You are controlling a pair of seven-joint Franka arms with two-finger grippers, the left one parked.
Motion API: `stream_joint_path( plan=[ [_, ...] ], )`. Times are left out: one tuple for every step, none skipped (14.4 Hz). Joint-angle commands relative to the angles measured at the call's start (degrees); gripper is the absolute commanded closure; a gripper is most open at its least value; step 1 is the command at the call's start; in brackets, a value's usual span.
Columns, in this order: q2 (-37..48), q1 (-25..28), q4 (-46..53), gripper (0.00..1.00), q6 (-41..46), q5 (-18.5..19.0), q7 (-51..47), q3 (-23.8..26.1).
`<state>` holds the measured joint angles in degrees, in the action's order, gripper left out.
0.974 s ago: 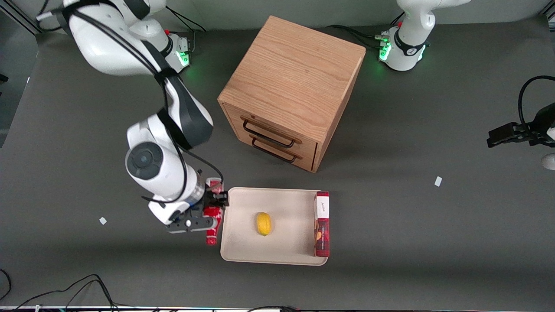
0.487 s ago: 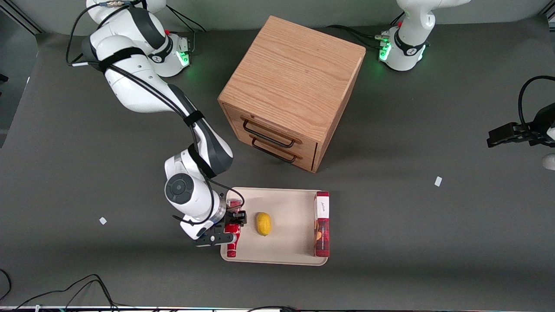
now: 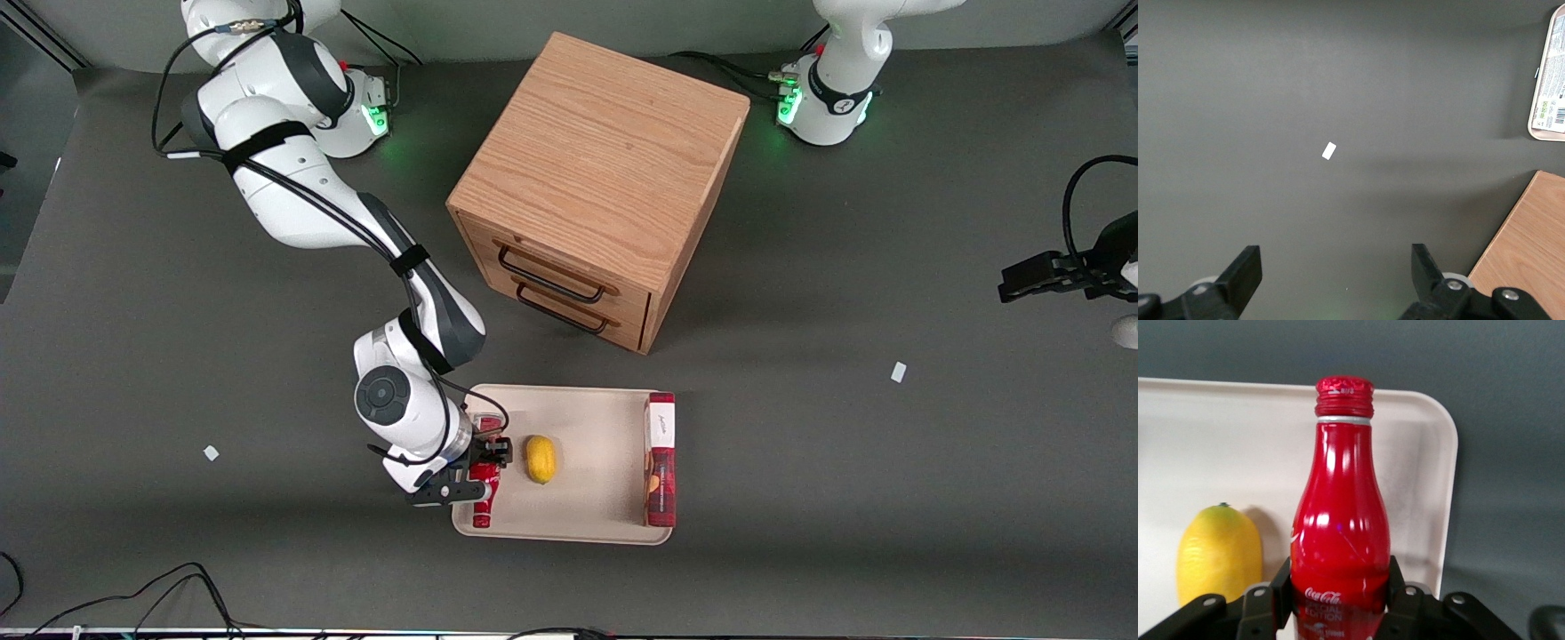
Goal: Place coke bottle on tray
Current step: 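Lower the bottle onto the tray and open the right gripper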
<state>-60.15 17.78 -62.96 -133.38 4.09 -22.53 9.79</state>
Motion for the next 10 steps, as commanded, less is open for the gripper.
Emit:
stream_joint_path(
  plan=[
    [-1.46, 0.32, 1.7, 0.66, -1.53, 1.54, -2.08, -0.12],
    [-1.46, 0.24, 1.18, 0.48, -1.7, 1.45, -2.87, -0.12],
    [-1.46, 0.15, 0.74, 0.42, -2.23, 1.54, -3.22, -0.21],
    [-1.46, 0.06, 0.65, 0.4, -2.41, 1.54, -3.23, -0.21],
    [-1.46, 0.06, 0.65, 0.27, -2.41, 1.54, -3.23, -0.21],
    [-1.46, 0.06, 0.65, 0.02, -2.67, 1.54, -3.31, -0.12],
    [-1.46, -0.03, 0.65, 0.0, -3.37, 1.54, -3.31, -0.21],
    [-1.46, -0.03, 0.56, 0.0, -3.81, 1.54, -3.23, -0.21],
    [-1.38, -0.11, 0.64, 0.0, -3.73, 1.54, -3.23, -0.21],
    [-0.94, -0.29, 0.56, 0.0, -3.73, 1.54, -3.31, -0.21]
  ],
)
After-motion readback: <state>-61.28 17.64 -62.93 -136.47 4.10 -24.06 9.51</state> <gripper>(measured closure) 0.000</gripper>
